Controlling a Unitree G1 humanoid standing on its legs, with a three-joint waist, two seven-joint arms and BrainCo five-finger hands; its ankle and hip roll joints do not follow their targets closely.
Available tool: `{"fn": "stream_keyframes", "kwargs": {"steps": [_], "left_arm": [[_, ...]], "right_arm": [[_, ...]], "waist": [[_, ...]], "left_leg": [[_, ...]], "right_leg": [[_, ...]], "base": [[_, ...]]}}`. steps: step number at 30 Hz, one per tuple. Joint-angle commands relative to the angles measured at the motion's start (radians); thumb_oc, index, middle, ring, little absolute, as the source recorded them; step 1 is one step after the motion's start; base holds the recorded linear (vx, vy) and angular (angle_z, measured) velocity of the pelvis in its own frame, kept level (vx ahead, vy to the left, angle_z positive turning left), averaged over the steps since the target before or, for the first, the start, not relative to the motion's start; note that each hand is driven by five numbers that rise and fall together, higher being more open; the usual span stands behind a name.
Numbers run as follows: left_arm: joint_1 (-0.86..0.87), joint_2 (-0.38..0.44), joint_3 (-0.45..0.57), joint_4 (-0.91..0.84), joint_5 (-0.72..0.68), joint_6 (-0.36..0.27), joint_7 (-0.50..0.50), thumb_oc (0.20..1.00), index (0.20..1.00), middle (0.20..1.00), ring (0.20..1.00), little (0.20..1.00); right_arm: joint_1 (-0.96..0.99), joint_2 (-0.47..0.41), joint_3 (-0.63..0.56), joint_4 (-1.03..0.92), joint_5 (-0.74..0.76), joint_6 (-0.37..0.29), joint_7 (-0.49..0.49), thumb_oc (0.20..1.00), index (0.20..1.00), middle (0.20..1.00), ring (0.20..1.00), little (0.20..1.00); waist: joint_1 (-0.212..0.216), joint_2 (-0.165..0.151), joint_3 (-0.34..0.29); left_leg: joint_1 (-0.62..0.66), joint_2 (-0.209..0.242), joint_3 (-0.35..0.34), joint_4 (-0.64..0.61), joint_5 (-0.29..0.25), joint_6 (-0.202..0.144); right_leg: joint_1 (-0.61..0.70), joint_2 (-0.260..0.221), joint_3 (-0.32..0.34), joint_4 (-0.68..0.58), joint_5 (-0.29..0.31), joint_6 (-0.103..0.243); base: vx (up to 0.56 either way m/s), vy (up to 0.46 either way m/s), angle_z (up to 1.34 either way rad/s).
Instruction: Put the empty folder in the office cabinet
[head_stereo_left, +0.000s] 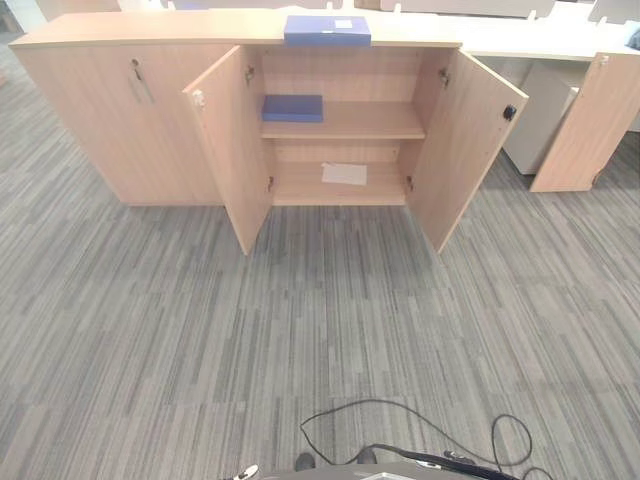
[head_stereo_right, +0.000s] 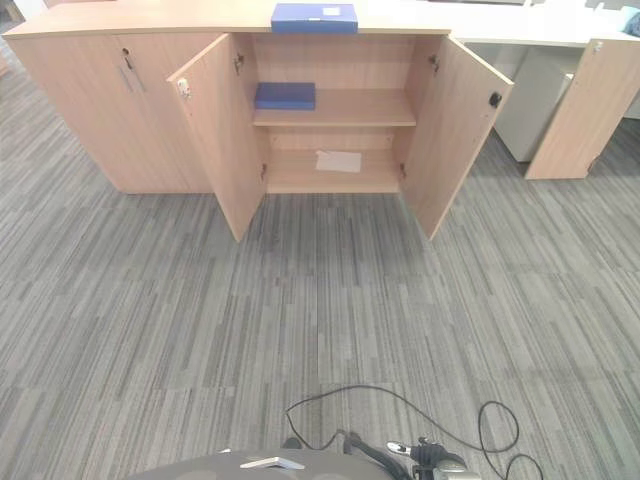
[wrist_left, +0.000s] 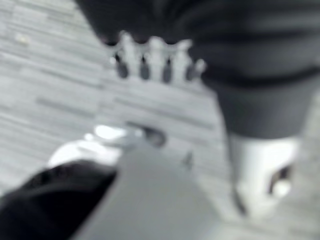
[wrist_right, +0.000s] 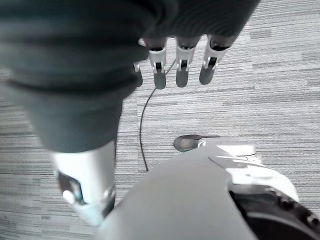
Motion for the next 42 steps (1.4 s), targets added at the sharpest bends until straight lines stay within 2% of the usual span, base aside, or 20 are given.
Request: {"fn": "stream_keyframes", "kwargs": {"steps": [1, 9, 11, 13, 15, 16, 17, 18, 21, 22, 25, 30, 32, 34, 37, 38, 39, 40, 41, 42], "left_arm": [[-0.035, -0.018, -0.001, 0.036, -0.022, 0.003, -0.006, 1.0, 1.0, 1.0, 1.0, 1.0], [-0.032, -0.024, 0.002, 0.04, -0.035, -0.004, -0.004, 1.0, 1.0, 1.0, 1.0, 1.0], [-0.028, -0.026, 0.008, 0.037, -0.056, -0.003, -0.002, 1.0, 1.0, 1.0, 1.0, 1.0], [-0.032, -0.021, 0.011, 0.033, -0.051, 0.005, -0.002, 1.0, 1.0, 1.0, 1.0, 1.0], [-0.037, -0.019, 0.009, 0.028, -0.045, 0.008, 0.004, 1.0, 1.0, 1.0, 1.0, 1.0], [-0.048, -0.019, 0.003, 0.026, -0.061, -0.002, 0.015, 1.0, 1.0, 1.0, 1.0, 1.0], [-0.067, -0.015, -0.003, 0.035, -0.094, -0.014, -0.002, 1.0, 1.0, 1.0, 1.0, 1.0], [-0.071, -0.013, -0.004, 0.035, -0.084, -0.014, -0.014, 1.0, 1.0, 1.0, 1.0, 1.0], [-0.058, -0.014, 0.011, 0.048, -0.072, -0.022, -0.024, 1.0, 1.0, 1.0, 1.0, 1.0], [-0.054, -0.015, 0.016, 0.051, -0.071, -0.026, -0.025, 1.0, 1.0, 1.0, 1.0, 1.0], [-0.03, -0.02, 0.038, 0.064, -0.042, -0.037, -0.031, 1.0, 1.0, 1.0, 1.0, 1.0], [0.0, -0.028, 0.043, 0.071, -0.028, -0.081, -0.03, 1.0, 1.0, 1.0, 1.0, 1.0], [0.0, -0.028, 0.043, 0.071, -0.028, -0.081, -0.03, 1.0, 1.0, 1.0, 1.0, 1.0], [0.002, -0.017, 0.054, 0.06, 0.021, -0.084, -0.042, 1.0, 1.0, 1.0, 1.0, 1.0], [0.007, -0.011, 0.052, 0.055, 0.037, -0.086, -0.044, 1.0, 1.0, 1.0, 1.0, 1.0], [0.01, -0.005, 0.052, 0.049, 0.049, -0.082, -0.052, 1.0, 1.0, 1.0, 1.0, 1.0], [0.013, 0.0, 0.04, 0.037, 0.03, -0.091, -0.054, 1.0, 1.0, 1.0, 1.0, 1.0], [0.011, 0.0, 0.038, 0.03, 0.021, -0.09, -0.057, 1.0, 1.0, 1.0, 1.0, 1.0], [0.003, 0.003, 0.04, 0.022, 0.019, -0.088, -0.057, 1.0, 1.0, 1.0, 1.0, 1.0], [0.0, 0.004, 0.039, 0.018, 0.017, -0.086, -0.054, 1.0, 1.0, 1.0, 1.0, 1.0]], "right_arm": [[-0.033, -0.037, 0.015, -0.024, -0.023, -0.01, 0.0, 1.0, 1.0, 1.0, 1.0, 1.0], [-0.032, -0.038, 0.015, -0.021, -0.041, -0.012, -0.012, 1.0, 1.0, 1.0, 1.0, 1.0], [-0.035, -0.037, 0.011, -0.017, -0.051, -0.043, -0.036, 1.0, 1.0, 1.0, 1.0, 1.0], [-0.046, -0.036, 0.005, -0.031, -0.017, -0.067, -0.055, 1.0, 1.0, 1.0, 1.0, 1.0], [-0.056, -0.037, 0.004, -0.045, 0.005, -0.071, -0.06, 1.0, 1.0, 1.0, 1.0, 1.0], [-0.075, -0.042, 0.002, -0.071, 0.052, -0.075, -0.066, 1.0, 1.0, 1.0, 1.0, 1.0], [-0.086, -0.045, -0.009, -0.087, 0.13, -0.1, -0.065, 1.0, 1.0, 1.0, 1.0, 1.0], [-0.083, -0.046, -0.018, -0.098, 0.153, -0.107, -0.071, 1.0, 1.0, 1.0, 1.0, 1.0], [-0.051, -0.039, -0.071, -0.1, 0.185, -0.137, -0.067, 1.0, 1.0, 1.0, 1.0, 1.0], [-0.044, -0.035, -0.08, -0.098, 0.189, -0.14, -0.065, 1.0, 1.0, 1.0, 1.0, 1.0], [-0.008, -0.024, -0.111, -0.083, 0.179, -0.163, -0.044, 1.0, 1.0, 1.0, 1.0, 1.0], [0.015, -0.03, -0.123, -0.083, 0.168, -0.147, -0.045, 1.0, 1.0, 1.0, 1.0, 1.0], [0.015, -0.03, -0.123, -0.083, 0.168, -0.147, -0.045, 1.0, 1.0, 1.0, 1.0, 1.0], [0.011, -0.037, -0.124, -0.054, 0.141, -0.156, -0.043, 1.0, 1.0, 1.0, 1.0, 1.0], [0.013, -0.044, -0.124, -0.039, 0.138, -0.169, -0.038, 1.0, 1.0, 1.0, 1.0, 1.0], [0.018, -0.051, -0.126, -0.038, 0.142, -0.167, -0.039, 1.0, 1.0, 1.0, 1.0, 1.0], [0.027, -0.078, -0.129, -0.056, 0.128, -0.143, -0.043, 1.0, 1.0, 1.0, 1.0, 1.0], [0.028, -0.086, -0.128, -0.061, 0.118, -0.142, -0.042, 1.0, 1.0, 1.0, 1.0, 1.0], [0.026, -0.094, -0.126, -0.067, 0.119, -0.145, -0.041, 1.0, 1.0, 1.0, 1.0, 1.0], [0.025, -0.097, -0.123, -0.07, 0.123, -0.146, -0.042, 1.0, 1.0, 1.0, 1.0, 1.0]], "waist": [[-0.008, 0.01, 0.017], [-0.002, 0.006, 0.025], [0.006, 0.007, 0.033], [0.006, 0.012, 0.043], [0.003, 0.017, 0.051], [-0.003, 0.023, 0.07], [-0.018, 0.023, 0.105], [-0.028, 0.022, 0.114], [-0.066, 0.018, 0.128], [-0.072, 0.018, 0.129], [-0.087, 0.022, 0.141], [-0.095, 0.0, 0.151], [-0.095, 0.0, 0.151], [-0.096, -0.001, 0.138], [-0.099, 0.009, 0.123], [-0.103, 0.017, 0.107], [-0.119, 0.045, 0.076], [-0.122, 0.047, 0.07], [-0.121, 0.037, 0.069], [-0.12, 0.029, 0.071]], "left_leg": [[-0.013, -0.04, 0.059, -0.001, -0.069, 0.037], [-0.014, -0.044, 0.055, -0.001, -0.071, 0.043], [-0.011, -0.05, 0.051, -0.001, -0.074, 0.052], [-0.021, -0.049, 0.056, -0.001, -0.072, 0.065], [-0.028, -0.045, 0.061, -0.001, -0.065, 0.071], [-0.043, -0.043, 0.056, -0.001, -0.052, 0.078], [-0.048, -0.055, 0.032, 0.011, -0.057, 0.084], [-0.041, -0.064, 0.016, 0.013, -0.064, 0.085], [0.017, -0.085, -0.029, 0.024, -0.113, 0.083], [0.031, -0.086, -0.036, 0.025, -0.119, 0.081], [0.099, -0.073, -0.057, 0.044, -0.156, 0.076], [0.133, -0.083, -0.07, 0.13, -0.258, 0.095], [0.133, -0.083, -0.07, 0.13, -0.258, 0.095], [0.159, -0.074, -0.056, 0.196, -0.325, 0.09], [0.194, -0.059, -0.054, 0.22, -0.339, 0.069], [0.22, -0.046, -0.048, 0.235, -0.32, 0.046], [0.259, 0.011, -0.01, 0.291, -0.176, -0.032], [0.248, 0.034, 0.015, 0.349, -0.116, -0.055], [0.194, 0.069, 0.061, 0.474, -0.039, -0.078], [0.17, 0.085, 0.083, 0.523, -0.021, -0.084]], "right_leg": [[-0.018, 0.048, 0.002, -0.005, 0.016, 0.035], [-0.019, 0.044, 0.002, -0.001, 0.011, 0.034], [-0.022, 0.034, -0.005, 0.019, 0.005, 0.036], [-0.057, 0.026, -0.016, 0.109, -0.028, 0.037], [-0.093, 0.025, -0.021, 0.179, -0.031, 0.039], [-0.181, 0.023, -0.025, 0.285, -0.005, 0.048], [-0.27, 0.016, -0.031, 0.295, 0.045, 0.061], [-0.296, 0.013, -0.025, 0.265, 0.07, 0.068], [-0.362, 0.01, 0.012, 0.116, 0.164, 0.105], [-0.379, 0.012, 0.012, 0.088, 0.177, 0.112], [-0.442, 0.013, -0.032, 0.016, 0.212, 0.129], [-0.422, -0.018, -0.037, 0.021, 0.223, 0.117], [-0.422, -0.018, -0.037, 0.021, 0.223, 0.117], [-0.397, -0.032, -0.037, 0.061, 0.184, 0.098], [-0.378, -0.027, -0.043, 0.102, 0.151, 0.08], [-0.363, -0.021, -0.053, 0.122, 0.133, 0.067], [-0.347, -0.005, -0.093, 0.148, 0.114, 0.039], [-0.333, -0.004, -0.101, 0.149, 0.106, 0.027], [-0.299, -0.009, -0.1, 0.139, 0.09, 0.009], [-0.283, -0.012, -0.1, 0.131, 0.085, 0.002]], "base": [[0.0, 0.0, 0.0], [0.02, 0.038, 0.01], [0.07, 0.091, -0.01], [0.05, 0.052, 0.0], [-0.03, 0.041, -0.04], [-0.05, 0.071, -0.18], [0.02, 0.069, -0.34], [0.17, 0.041, -0.23], [0.36, -0.029, 0.33], [0.46, -0.072, 0.57], [0.47, -0.109, 0.39], [0.39, -0.117, 0.31], [0.21, -0.066, 0.27], [0.59, -0.209, 0.39], [0.48, -0.186, 0.0], [0.57, -0.201, 0.22], [0.67, -0.246, 0.39], [0.56, -0.252, 0.21], [0.27, -0.169, 0.55], [0.28, -0.201, 0.69]]}}
